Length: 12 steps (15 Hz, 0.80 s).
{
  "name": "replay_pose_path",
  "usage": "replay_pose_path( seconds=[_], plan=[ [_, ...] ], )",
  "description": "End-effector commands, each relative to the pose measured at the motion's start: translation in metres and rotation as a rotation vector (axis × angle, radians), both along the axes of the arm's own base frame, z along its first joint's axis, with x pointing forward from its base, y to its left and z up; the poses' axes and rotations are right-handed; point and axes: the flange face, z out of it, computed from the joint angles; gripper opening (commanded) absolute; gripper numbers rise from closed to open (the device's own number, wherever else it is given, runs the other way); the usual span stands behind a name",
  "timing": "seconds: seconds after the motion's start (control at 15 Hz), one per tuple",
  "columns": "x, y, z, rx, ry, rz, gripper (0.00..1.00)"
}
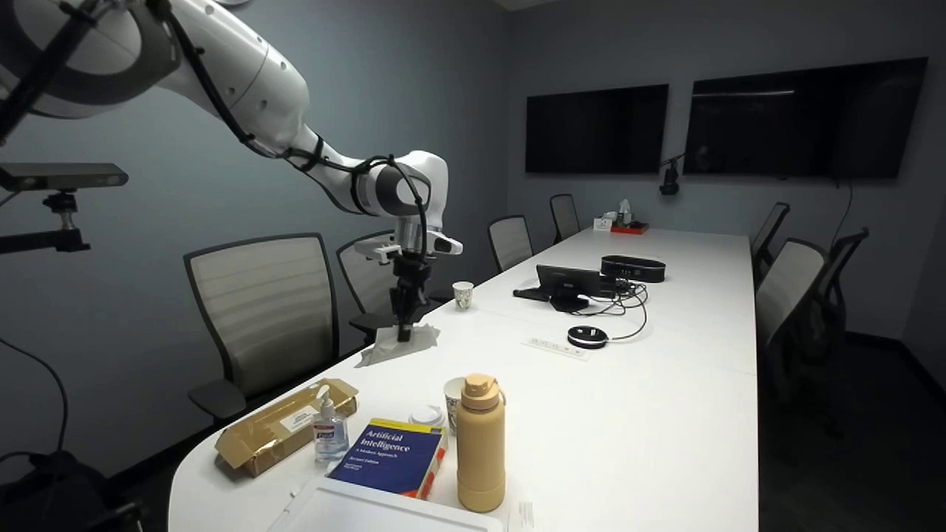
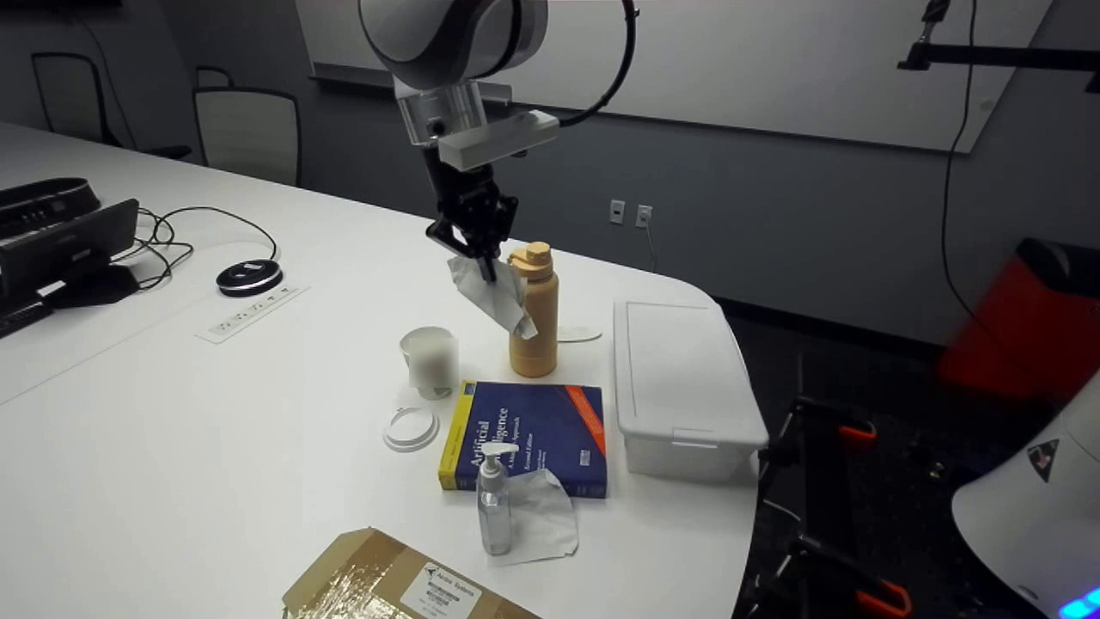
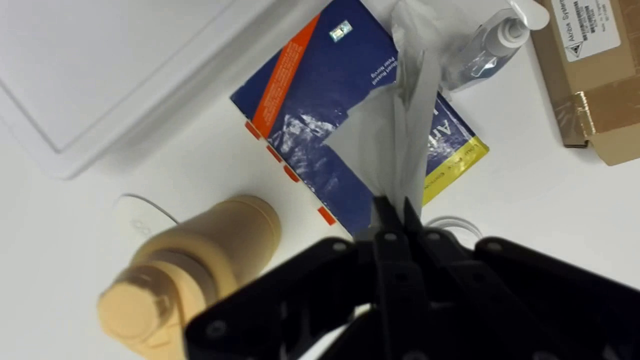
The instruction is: Use the white napkin to wipe the top of the beige bottle.
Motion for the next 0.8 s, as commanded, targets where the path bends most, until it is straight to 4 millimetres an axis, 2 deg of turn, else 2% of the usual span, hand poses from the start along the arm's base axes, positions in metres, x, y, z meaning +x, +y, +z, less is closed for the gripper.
replay_pose_path(
  seconds=[0.0,0.07,0.13,0.53,0.73],
  plan=[
    [-0.027,-0.014,0.006,-0.043,0.03,-0.113,0.01],
    [-0.027,-0.012,0.004,-0.047,0.024,-0.117,0.01],
    [-0.015,-0.017,0.0,-0.027,0.023,-0.083,0.03],
    [-0.019,-0.016,-0.004,-0.033,0.034,-0.098,0.01],
    [-0.01,-0.032,-0.01,-0.061,0.032,-0.132,0.01]
  ],
)
